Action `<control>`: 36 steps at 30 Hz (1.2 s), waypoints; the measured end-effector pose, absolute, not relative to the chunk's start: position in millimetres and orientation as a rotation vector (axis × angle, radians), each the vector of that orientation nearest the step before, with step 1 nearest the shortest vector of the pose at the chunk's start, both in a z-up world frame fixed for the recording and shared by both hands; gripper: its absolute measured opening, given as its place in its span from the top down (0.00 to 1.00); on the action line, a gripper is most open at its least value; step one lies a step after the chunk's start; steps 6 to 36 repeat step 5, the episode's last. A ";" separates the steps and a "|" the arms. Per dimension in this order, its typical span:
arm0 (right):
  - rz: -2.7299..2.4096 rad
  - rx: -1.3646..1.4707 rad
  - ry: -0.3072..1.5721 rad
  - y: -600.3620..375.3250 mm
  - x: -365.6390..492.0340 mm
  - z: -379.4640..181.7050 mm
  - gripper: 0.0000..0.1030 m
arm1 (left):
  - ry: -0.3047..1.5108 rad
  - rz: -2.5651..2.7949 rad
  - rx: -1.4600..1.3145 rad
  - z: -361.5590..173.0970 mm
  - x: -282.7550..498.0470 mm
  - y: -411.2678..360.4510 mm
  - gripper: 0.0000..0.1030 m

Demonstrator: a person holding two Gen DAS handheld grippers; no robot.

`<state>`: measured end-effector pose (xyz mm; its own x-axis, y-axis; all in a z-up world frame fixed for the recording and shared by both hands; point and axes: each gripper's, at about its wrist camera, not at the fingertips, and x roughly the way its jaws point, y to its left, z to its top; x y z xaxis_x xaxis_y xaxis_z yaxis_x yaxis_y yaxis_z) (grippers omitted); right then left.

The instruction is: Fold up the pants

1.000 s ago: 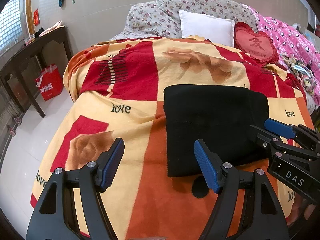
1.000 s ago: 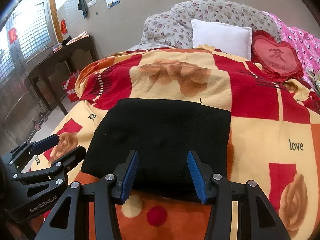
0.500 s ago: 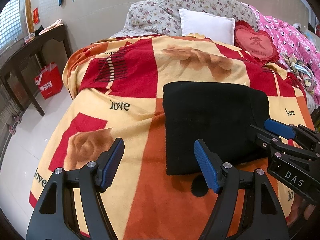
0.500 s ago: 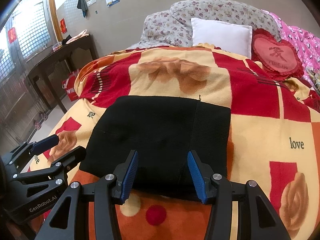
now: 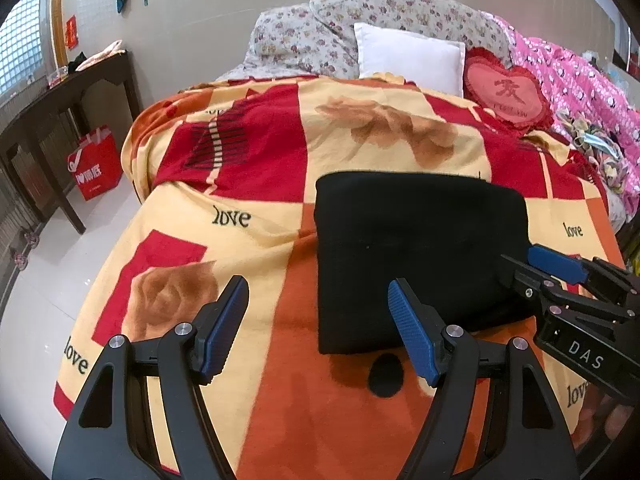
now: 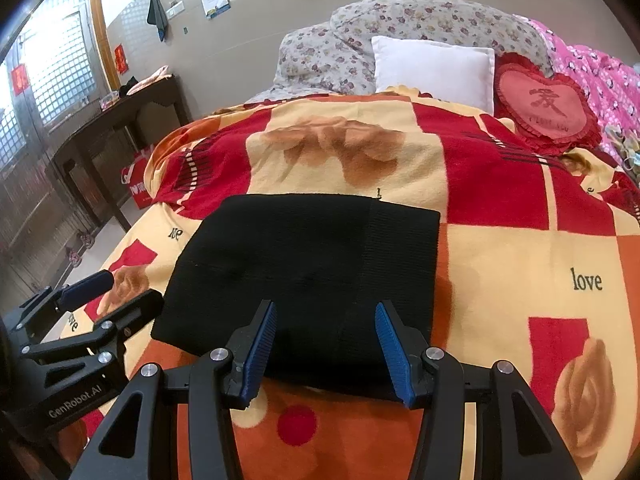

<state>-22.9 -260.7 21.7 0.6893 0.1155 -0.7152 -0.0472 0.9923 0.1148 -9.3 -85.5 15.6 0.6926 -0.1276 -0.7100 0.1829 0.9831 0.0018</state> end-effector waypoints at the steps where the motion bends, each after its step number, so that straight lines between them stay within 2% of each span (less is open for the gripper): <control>1: 0.086 0.094 0.803 -263.8 -24.1 22.1 0.52 | 0.776 -0.173 0.074 17.1 -10.2 -85.7 0.29; 36: 0.041 0.098 0.797 -283.6 -27.8 22.8 0.52 | 0.765 -0.187 0.078 20.2 -12.7 -87.5 0.29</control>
